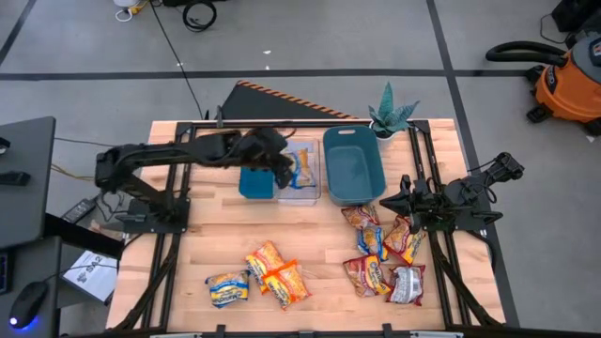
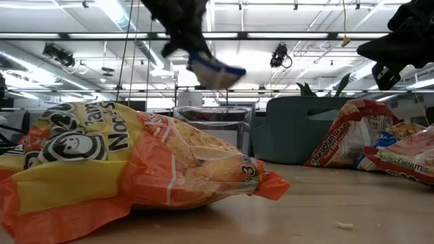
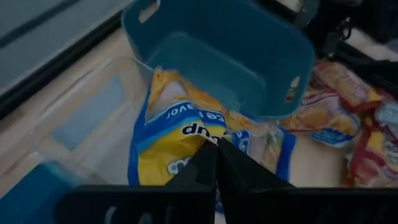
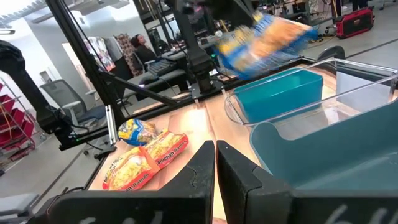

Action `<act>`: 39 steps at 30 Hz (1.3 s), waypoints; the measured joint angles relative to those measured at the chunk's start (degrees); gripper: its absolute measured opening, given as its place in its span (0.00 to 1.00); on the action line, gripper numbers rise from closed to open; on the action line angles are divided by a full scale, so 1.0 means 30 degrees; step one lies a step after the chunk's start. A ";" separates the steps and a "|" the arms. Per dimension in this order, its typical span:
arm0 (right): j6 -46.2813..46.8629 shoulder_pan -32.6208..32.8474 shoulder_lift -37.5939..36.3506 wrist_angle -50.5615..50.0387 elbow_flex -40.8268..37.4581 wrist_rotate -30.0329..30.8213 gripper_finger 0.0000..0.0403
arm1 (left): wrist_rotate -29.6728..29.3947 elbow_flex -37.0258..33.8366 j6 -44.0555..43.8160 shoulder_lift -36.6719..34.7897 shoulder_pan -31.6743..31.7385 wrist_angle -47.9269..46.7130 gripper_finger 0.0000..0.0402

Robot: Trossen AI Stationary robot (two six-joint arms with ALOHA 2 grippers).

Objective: Sort Maruchan noodles
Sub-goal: Put the top left blue noodle pack into the transparent bin, then put the bottom blue noodle pack into the transparent bin

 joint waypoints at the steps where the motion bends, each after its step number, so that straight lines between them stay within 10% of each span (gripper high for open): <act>1: 0.0000 -0.0001 -0.0007 -0.0013 -0.0005 0.0000 0.06 | 0.0462 0.0000 0.0147 0.0451 0.0328 0.0039 0.02; 20: -0.0006 0.0006 -0.0007 0.0060 -0.0006 0.0000 0.06 | 0.4465 -0.0032 0.1896 0.5671 0.1691 -0.0030 0.03; 26: -0.0003 0.0005 -0.0002 0.0064 0.0000 0.0000 0.06 | 0.3989 0.0049 0.2295 0.5499 0.1002 -0.0260 0.17; 39: -0.0005 0.0005 -0.0002 0.0067 0.0002 0.0000 0.06 | 0.4013 0.5676 0.4184 0.5460 -0.2434 -0.8294 0.35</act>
